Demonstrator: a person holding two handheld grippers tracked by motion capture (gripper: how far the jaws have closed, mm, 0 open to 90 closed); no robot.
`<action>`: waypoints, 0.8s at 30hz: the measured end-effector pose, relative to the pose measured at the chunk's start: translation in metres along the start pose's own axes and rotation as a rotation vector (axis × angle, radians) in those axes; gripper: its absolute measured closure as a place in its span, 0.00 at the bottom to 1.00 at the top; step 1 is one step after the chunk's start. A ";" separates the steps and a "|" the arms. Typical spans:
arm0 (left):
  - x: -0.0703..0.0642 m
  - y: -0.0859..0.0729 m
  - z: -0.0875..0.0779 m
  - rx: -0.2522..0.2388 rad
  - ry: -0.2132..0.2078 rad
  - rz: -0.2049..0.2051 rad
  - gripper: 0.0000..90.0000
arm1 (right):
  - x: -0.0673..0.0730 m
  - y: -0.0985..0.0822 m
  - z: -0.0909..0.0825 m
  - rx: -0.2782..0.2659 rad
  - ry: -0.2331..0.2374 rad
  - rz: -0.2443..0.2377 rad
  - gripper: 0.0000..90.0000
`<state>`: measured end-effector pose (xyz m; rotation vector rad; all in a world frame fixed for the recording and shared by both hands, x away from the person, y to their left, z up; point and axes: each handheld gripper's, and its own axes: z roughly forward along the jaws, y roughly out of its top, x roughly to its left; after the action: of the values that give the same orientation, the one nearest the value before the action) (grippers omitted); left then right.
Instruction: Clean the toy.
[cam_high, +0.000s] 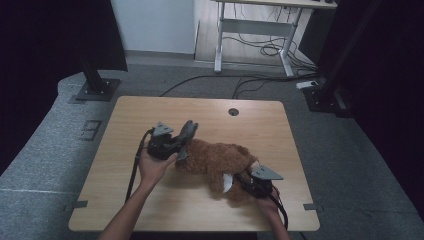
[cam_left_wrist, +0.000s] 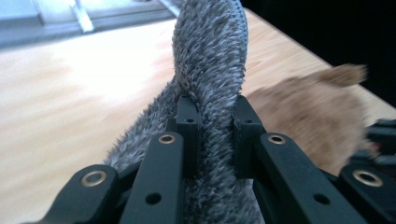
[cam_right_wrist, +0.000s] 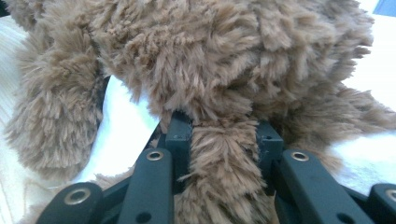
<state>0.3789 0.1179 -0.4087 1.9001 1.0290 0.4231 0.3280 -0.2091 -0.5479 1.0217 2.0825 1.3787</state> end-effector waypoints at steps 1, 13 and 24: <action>-0.007 0.007 0.008 0.004 -0.002 0.013 0.85 | 0.000 0.000 0.001 0.000 -0.002 -0.003 0.75; -0.004 -0.013 0.055 0.119 -0.043 -0.033 0.85 | -0.003 0.006 0.010 -0.001 -0.038 -0.042 0.74; -0.006 -0.053 0.034 0.046 -0.063 -0.035 0.86 | 0.001 0.007 -0.004 0.008 0.015 -0.023 0.50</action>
<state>0.3720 0.1072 -0.4704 1.9206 1.0369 0.3199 0.3270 -0.2090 -0.5403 0.9902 2.1052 1.3717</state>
